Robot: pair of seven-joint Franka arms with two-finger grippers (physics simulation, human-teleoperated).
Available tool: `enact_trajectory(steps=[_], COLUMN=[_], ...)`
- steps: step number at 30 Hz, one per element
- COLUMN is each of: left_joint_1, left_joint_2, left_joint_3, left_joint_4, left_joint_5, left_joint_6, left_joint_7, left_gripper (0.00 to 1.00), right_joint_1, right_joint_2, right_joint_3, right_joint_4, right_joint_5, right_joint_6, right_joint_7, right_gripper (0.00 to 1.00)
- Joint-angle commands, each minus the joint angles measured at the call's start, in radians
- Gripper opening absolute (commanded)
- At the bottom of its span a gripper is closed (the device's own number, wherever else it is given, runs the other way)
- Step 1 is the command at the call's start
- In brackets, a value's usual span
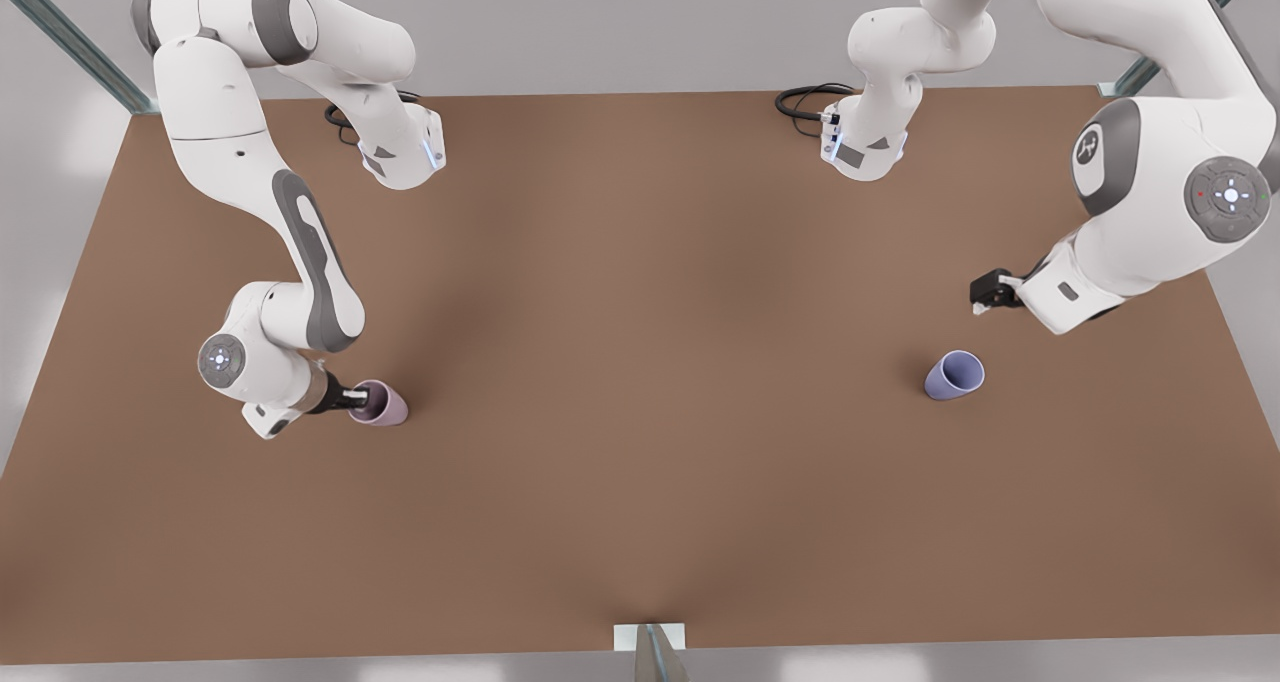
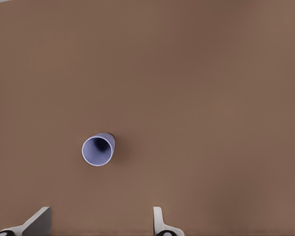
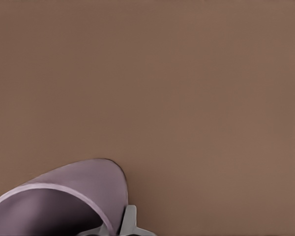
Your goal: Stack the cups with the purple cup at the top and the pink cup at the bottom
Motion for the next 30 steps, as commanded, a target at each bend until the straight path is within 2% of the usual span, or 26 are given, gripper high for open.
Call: enact_trajectory(steps=[1, 4, 6, 10, 11, 12, 14, 17, 19, 22, 23, 26, 30], left_joint_1=[0.001, 0.001, 0.001, 0.001, 0.001, 0.001, 0.001, 0.001, 0.001, 0.001, 0.001, 0.001, 0.001], left_joint_2=[-0.001, 0.003, 0.008, 0.014, 0.014, 0.016, 0.031, 0.053, 0.045, 0.05, 0.053, 0.053, 0.045], left_joint_3=[0.003, 0.003, 0.003, -0.003, -0.005, -0.006, -0.006, -0.006, -0.006, -0.005, -0.005, -0.005, -0.006], left_joint_4=[0.001, 0.002, 0.004, 0.01, 0.01, 0.01, 0.01, 0.008, 0.01, 0.011, 0.01, 0.01, 0.01], left_joint_5=[0.001, 0.001, 0.001, -0.002, 0.001, -0.002, -0.002, 0.0, -0.002, -0.014, -0.014, -0.013, -0.013], left_joint_6=[-0.028, -0.031, -0.025, -0.009, -0.008, 0.0, 0.006, 0.027, 0.037, 0.041, 0.041, 0.041, 0.026], left_joint_7=[0.001, -0.008, -0.008, -0.013, -0.011, -0.011, -0.004, 0.0, -0.007, 0.0, 0.001, 0.001, -0.01], left_gripper=[1.0, 1.0, 1.0, 1.0, 1.0, 1.0, 1.0, 1.0, 1.0, 1.0, 1.0, 1.0, 1.0], right_joint_1=[0.003, 0.046, 0.11, 0.172, 0.21, 0.262, 0.337, 0.561, 0.686, 0.782, 0.81, 0.857, 0.884], right_joint_2=[-0.006, -0.023, -0.024, 0.039, 0.086, 0.147, 0.267, 0.533, 0.664, 0.781, 0.823, 0.876, 0.927], right_joint_3=[0.0, 0.0, 0.0, 0.097, 0.106, 0.151, 0.184, 0.155, 0.126, 0.111, 0.086, 0.089, 0.134], right_joint_4=[0.008, 0.062, 0.146, 0.37, 0.477, 0.583, 0.775, 1.185, 1.355, 1.504, 1.53, 1.554, 1.557], right_joint_5=[-0.009, -0.008, -0.011, -0.027, -0.052, -0.055, -0.103, -0.144, -0.156, -0.158, -0.159, -0.15, -0.15], right_joint_6=[0.004, -0.02, -0.126, -0.311, -0.396, -0.427, -0.494, -0.569, -0.517, -0.332, -0.235, -0.043, 0.067], right_joint_7=[0.003, 0.016, 0.147, 0.484, 0.589, 0.786, 0.935, 1.053, 1.073, 1.073, 1.073, 1.07, 1.072], right_gripper=[0.21, 0.21, 0.21, 0.21, 0.21, 0.21, 0.21, 0.21, 0.21, 0.21, 0.21, 0.21, 0.21])
